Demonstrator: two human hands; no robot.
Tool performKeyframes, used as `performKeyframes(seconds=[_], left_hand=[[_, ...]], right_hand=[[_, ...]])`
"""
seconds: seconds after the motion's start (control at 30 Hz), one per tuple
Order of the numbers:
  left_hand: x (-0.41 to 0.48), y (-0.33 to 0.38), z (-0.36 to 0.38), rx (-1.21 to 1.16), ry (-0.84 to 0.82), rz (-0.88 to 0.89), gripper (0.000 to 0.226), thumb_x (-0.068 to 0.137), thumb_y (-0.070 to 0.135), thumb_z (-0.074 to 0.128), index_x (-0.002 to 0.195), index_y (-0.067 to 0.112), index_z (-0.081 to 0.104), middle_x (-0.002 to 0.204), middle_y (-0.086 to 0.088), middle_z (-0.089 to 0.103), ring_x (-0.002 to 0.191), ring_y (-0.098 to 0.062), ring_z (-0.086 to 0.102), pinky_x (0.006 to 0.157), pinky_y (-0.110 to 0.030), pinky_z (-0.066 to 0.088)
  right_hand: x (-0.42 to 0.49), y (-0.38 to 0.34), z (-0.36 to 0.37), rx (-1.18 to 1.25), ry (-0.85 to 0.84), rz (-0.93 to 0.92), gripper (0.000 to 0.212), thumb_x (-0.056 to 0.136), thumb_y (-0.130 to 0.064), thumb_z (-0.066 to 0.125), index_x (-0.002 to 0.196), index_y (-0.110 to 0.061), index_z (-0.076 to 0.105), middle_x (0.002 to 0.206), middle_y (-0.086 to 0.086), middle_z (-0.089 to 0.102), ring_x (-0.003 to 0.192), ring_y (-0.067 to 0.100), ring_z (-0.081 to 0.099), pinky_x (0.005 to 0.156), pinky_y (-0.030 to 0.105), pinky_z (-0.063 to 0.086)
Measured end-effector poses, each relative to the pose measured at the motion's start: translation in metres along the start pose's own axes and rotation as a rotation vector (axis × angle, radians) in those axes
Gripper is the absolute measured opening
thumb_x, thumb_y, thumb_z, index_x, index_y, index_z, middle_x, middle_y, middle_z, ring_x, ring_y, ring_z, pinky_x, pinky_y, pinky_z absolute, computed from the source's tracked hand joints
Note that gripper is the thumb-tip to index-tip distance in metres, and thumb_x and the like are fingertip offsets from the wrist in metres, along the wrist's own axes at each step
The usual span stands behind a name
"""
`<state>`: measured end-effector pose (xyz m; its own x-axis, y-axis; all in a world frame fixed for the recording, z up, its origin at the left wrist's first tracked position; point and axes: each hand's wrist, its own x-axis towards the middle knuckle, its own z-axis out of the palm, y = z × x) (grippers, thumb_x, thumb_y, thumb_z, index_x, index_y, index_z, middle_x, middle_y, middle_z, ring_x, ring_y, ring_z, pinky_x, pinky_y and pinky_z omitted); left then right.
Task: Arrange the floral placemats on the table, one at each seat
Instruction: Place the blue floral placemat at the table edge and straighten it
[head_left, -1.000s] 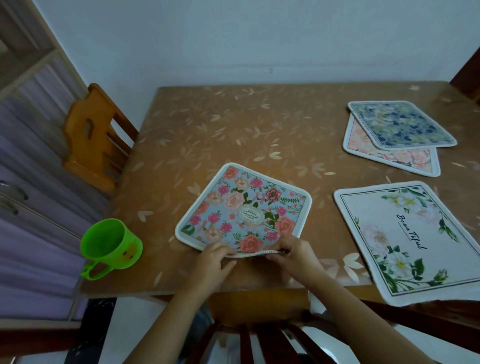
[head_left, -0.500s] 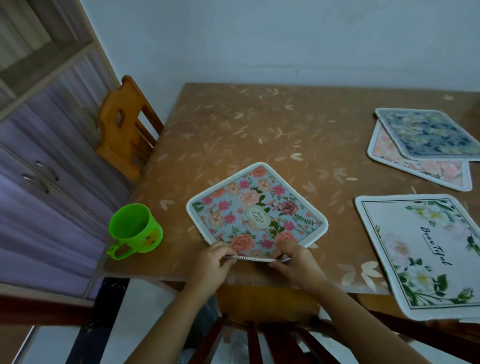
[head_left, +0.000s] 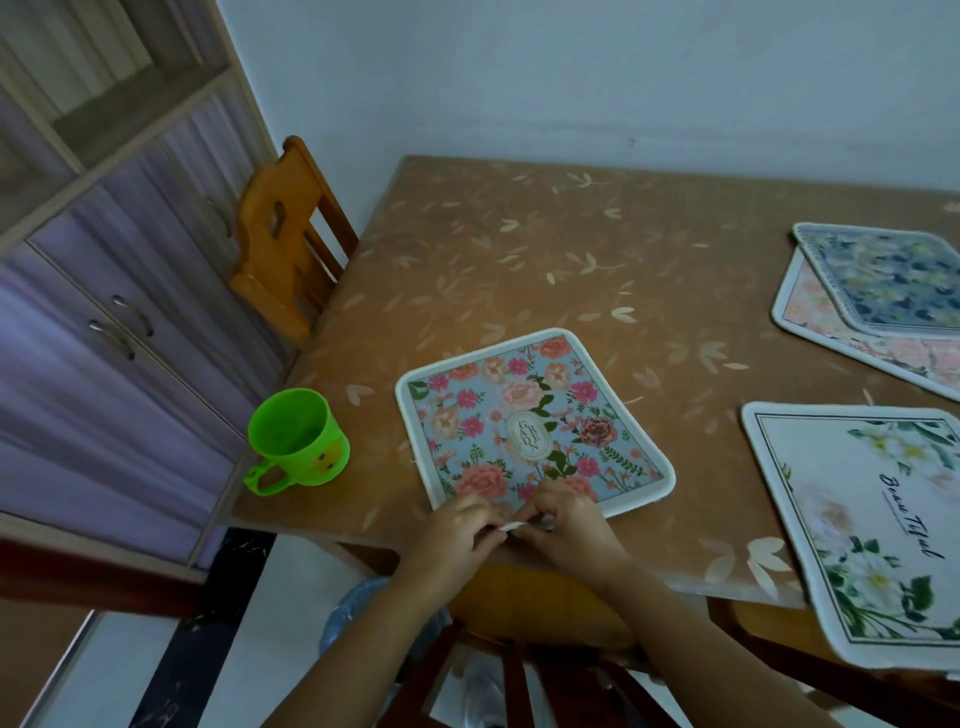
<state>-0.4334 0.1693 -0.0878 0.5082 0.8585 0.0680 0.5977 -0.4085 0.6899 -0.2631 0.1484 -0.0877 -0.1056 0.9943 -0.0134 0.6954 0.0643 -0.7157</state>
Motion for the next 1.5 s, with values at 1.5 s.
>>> performKeyframes(seconds=[1.5], left_hand=[[0.026, -0.016, 0.039, 0.136, 0.004, 0.030, 0.007, 0.083, -0.007, 0.056, 0.085, -0.006, 0.062, 0.088, -0.018, 0.061, 0.082, -0.029, 0.058, 0.072, -0.027, 0.041]], right_hand=[[-0.042, 0.088, -0.046, -0.157, 0.185, 0.246, 0.010, 0.072, -0.007, 0.073, 0.079, -0.005, 0.067, 0.090, 0.008, 0.060, 0.088, 0.023, 0.056, 0.068, 0.026, 0.043]])
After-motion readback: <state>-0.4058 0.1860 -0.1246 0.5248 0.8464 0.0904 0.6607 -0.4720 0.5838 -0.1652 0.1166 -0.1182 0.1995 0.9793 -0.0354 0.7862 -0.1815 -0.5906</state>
